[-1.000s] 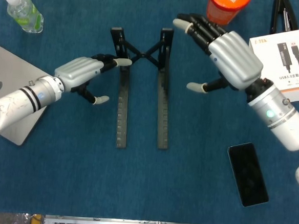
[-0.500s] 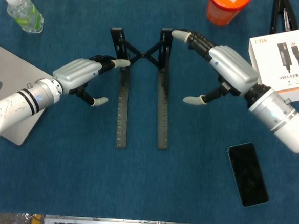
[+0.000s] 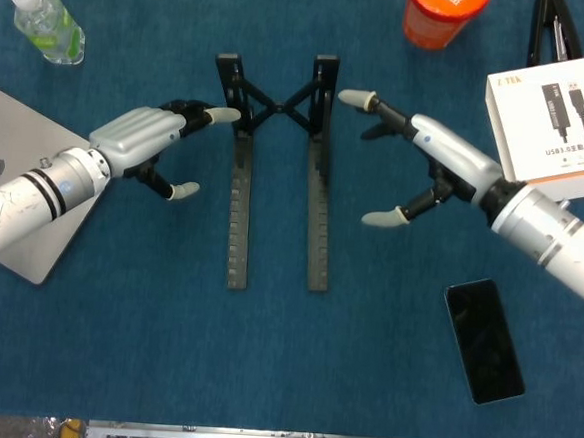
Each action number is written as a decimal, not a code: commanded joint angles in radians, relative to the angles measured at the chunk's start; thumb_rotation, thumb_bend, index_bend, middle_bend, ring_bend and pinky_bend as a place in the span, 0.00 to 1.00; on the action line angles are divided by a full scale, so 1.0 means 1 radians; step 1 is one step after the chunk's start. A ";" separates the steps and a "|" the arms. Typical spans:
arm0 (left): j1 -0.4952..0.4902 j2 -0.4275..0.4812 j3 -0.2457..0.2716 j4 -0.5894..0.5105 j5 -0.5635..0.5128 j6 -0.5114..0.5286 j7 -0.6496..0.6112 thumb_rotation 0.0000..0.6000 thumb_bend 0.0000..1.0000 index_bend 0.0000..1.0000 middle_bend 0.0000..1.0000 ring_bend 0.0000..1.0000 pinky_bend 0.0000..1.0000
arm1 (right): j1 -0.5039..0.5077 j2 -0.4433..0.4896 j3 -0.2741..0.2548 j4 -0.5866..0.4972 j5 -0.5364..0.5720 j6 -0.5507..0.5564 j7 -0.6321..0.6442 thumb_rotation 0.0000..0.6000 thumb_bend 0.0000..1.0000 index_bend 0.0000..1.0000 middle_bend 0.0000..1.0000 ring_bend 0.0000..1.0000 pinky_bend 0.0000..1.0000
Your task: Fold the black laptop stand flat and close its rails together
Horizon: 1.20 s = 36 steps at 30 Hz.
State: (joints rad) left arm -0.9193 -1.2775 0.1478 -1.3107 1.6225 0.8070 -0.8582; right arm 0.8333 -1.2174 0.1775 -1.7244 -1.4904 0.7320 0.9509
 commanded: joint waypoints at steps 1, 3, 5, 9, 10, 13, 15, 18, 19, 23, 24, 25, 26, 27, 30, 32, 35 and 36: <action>-0.001 0.011 -0.005 -0.007 0.000 -0.001 0.006 1.00 0.32 0.06 0.09 0.00 0.00 | 0.017 -0.010 -0.040 0.046 -0.073 -0.018 0.096 1.00 0.06 0.00 0.07 0.01 0.18; 0.000 0.016 -0.009 -0.011 -0.003 -0.001 0.008 1.00 0.32 0.06 0.09 0.00 0.00 | 0.025 -0.018 -0.054 0.064 -0.098 -0.014 0.129 1.00 0.07 0.00 0.07 0.01 0.19; 0.002 0.022 -0.013 -0.016 -0.006 -0.001 0.012 1.00 0.32 0.06 0.09 0.00 0.00 | 0.033 -0.028 -0.070 0.082 -0.120 -0.010 0.167 1.00 0.08 0.00 0.08 0.01 0.19; 0.005 0.030 -0.017 -0.019 -0.010 -0.006 0.017 1.00 0.32 0.06 0.09 0.00 0.00 | 0.052 -0.047 -0.103 0.117 -0.157 -0.003 0.239 1.00 0.08 0.00 0.09 0.01 0.19; 0.005 0.032 -0.017 -0.020 -0.010 -0.007 0.018 1.00 0.32 0.06 0.09 0.00 0.00 | 0.055 -0.053 -0.110 0.127 -0.162 0.000 0.249 1.00 0.09 0.00 0.09 0.01 0.19; 0.007 0.036 -0.022 -0.022 -0.012 -0.007 0.020 1.00 0.32 0.06 0.09 0.00 0.00 | 0.064 -0.073 -0.128 0.155 -0.176 0.013 0.278 1.00 0.09 0.00 0.09 0.01 0.18; 0.009 0.038 -0.025 -0.024 -0.012 -0.004 0.018 1.00 0.32 0.06 0.09 0.00 0.00 | 0.069 -0.087 -0.136 0.172 -0.178 0.020 0.296 1.00 0.09 0.00 0.09 0.01 0.18; 0.005 0.045 -0.028 -0.028 -0.009 -0.008 0.021 1.00 0.32 0.06 0.09 0.00 0.00 | 0.080 -0.113 -0.149 0.203 -0.180 0.022 0.319 1.00 0.09 0.00 0.09 0.01 0.18; 0.004 0.048 -0.029 -0.030 -0.008 -0.010 0.024 1.00 0.32 0.06 0.09 0.00 0.00 | 0.086 -0.120 -0.156 0.212 -0.185 0.022 0.335 1.00 0.09 0.00 0.09 0.01 0.18; 0.005 0.058 -0.036 -0.040 -0.012 -0.011 0.035 1.00 0.32 0.06 0.09 0.00 0.00 | 0.103 -0.154 -0.168 0.256 -0.187 0.025 0.364 1.00 0.09 0.00 0.09 0.01 0.19; 0.005 0.062 -0.037 -0.044 -0.013 -0.012 0.038 1.00 0.32 0.06 0.09 0.00 0.00 | 0.107 -0.164 -0.170 0.268 -0.184 0.027 0.370 1.00 0.09 0.00 0.09 0.01 0.19; 0.005 0.065 -0.038 -0.046 -0.014 -0.014 0.041 1.00 0.32 0.06 0.09 0.00 0.00 | 0.110 -0.172 -0.171 0.277 -0.183 0.028 0.372 1.00 0.09 0.00 0.09 0.01 0.19; 0.005 0.067 -0.039 -0.048 -0.015 -0.015 0.044 1.00 0.32 0.06 0.09 0.00 0.00 | 0.113 -0.180 -0.173 0.285 -0.181 0.028 0.374 1.00 0.09 0.00 0.09 0.01 0.18; 0.006 0.070 -0.040 -0.051 -0.017 -0.016 0.047 1.00 0.32 0.06 0.09 0.00 0.00 | 0.117 -0.190 -0.175 0.296 -0.179 0.026 0.375 1.00 0.09 0.00 0.09 0.01 0.19; 0.009 0.075 -0.043 -0.057 -0.020 -0.018 0.051 1.00 0.32 0.06 0.09 0.00 0.00 | 0.129 -0.208 -0.183 0.318 -0.176 0.020 0.384 1.00 0.09 0.00 0.09 0.01 0.18; 0.011 0.078 -0.044 -0.061 -0.020 -0.016 0.054 1.00 0.32 0.06 0.09 0.00 0.00 | 0.135 -0.214 -0.185 0.331 -0.175 0.021 0.395 1.00 0.09 0.00 0.09 0.01 0.18; 0.015 0.082 -0.046 -0.066 -0.021 -0.015 0.055 1.00 0.32 0.06 0.09 0.00 0.00 | 0.144 -0.228 -0.186 0.357 -0.167 0.021 0.404 1.00 0.09 0.00 0.09 0.01 0.19; 0.016 0.084 -0.046 -0.067 -0.021 -0.015 0.055 1.00 0.32 0.06 0.09 0.00 0.00 | 0.147 -0.233 -0.186 0.365 -0.164 0.019 0.404 1.00 0.09 0.00 0.09 0.01 0.19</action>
State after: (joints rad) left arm -0.9036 -1.1939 0.1019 -1.3780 1.6016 0.7916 -0.8035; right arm 0.9755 -1.4441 -0.0078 -1.3670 -1.6585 0.7525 1.3525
